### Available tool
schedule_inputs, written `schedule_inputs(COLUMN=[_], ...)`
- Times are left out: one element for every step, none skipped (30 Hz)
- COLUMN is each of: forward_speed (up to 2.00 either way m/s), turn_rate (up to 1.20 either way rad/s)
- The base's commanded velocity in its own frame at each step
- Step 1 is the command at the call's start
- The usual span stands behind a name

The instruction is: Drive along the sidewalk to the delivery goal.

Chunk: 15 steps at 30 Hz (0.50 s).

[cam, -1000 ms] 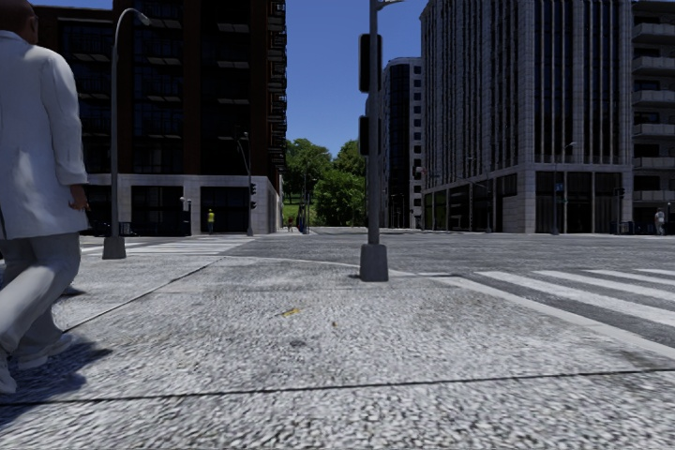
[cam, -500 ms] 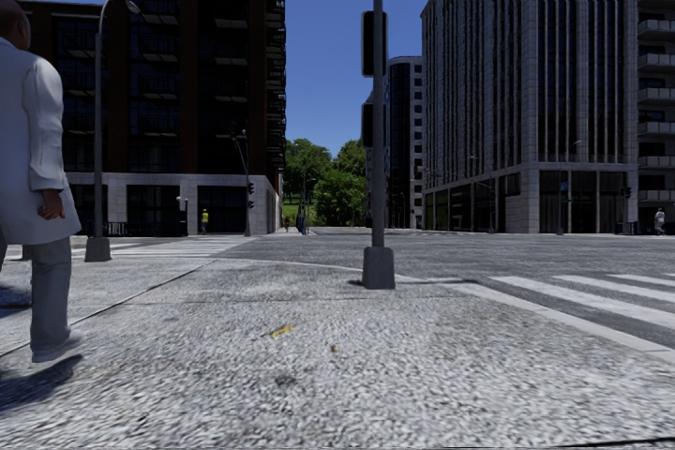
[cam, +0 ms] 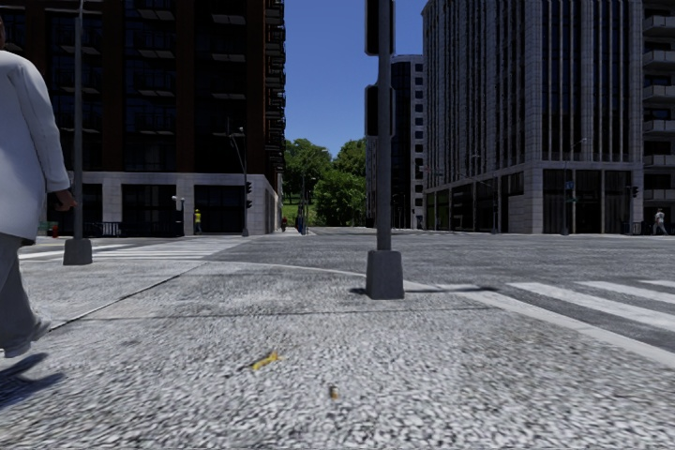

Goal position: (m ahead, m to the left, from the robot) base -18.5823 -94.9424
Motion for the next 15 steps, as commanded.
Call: schedule_inputs(forward_speed=[1.19, 1.19, 1.19, 1.20, 1.20, 1.20, 1.20, 1.20, 1.20, 1.20, 1.20, 1.20, 1.20, 1.20, 1.20], turn_rate=[-0.42, -0.53, -0.57, -0.58, -0.58, -0.58, -0.58, -0.58, -0.58, -0.58, -0.58, -0.58, -0.58, -0.58, -0.57])
